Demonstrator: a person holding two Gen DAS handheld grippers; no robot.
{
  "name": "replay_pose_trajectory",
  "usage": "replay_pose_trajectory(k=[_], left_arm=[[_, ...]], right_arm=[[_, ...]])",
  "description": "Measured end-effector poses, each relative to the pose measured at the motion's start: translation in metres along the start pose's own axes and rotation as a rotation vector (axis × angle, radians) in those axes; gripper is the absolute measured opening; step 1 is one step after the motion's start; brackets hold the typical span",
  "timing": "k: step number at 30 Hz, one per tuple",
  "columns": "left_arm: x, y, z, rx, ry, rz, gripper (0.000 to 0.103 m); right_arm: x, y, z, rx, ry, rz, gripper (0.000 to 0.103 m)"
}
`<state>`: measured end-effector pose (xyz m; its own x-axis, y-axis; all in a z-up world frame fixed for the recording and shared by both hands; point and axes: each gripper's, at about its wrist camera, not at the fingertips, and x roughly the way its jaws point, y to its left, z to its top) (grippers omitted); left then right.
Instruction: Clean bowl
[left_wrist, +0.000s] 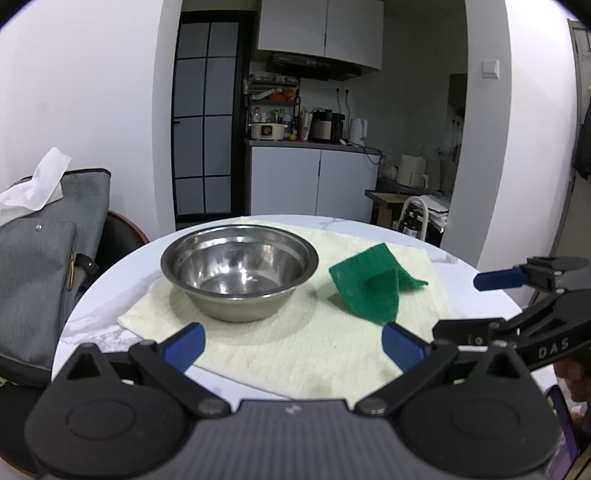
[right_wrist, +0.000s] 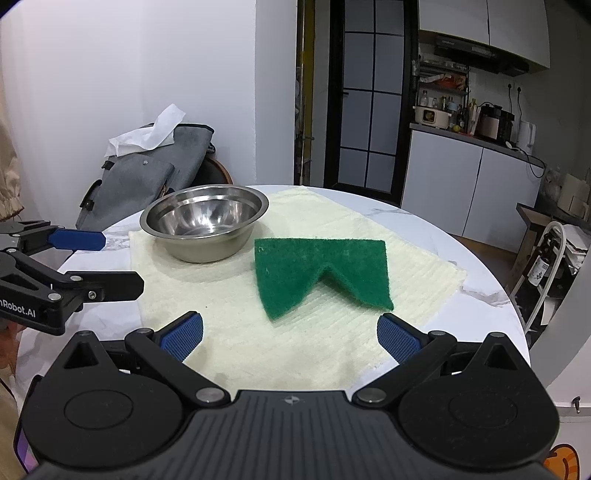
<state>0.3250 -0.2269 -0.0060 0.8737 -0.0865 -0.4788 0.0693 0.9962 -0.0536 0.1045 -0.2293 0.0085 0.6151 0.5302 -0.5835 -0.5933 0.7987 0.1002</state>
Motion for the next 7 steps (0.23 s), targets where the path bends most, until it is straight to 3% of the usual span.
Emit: replay_pose_trajectory(k=[7], left_arm=[[-0.0026, -0.0039, -0.0009, 0.029, -0.014, -0.001, 0.103]], right_arm=[[-0.0024, 0.0023, -0.0002, -0.001, -0.007, 0.002, 0.103]])
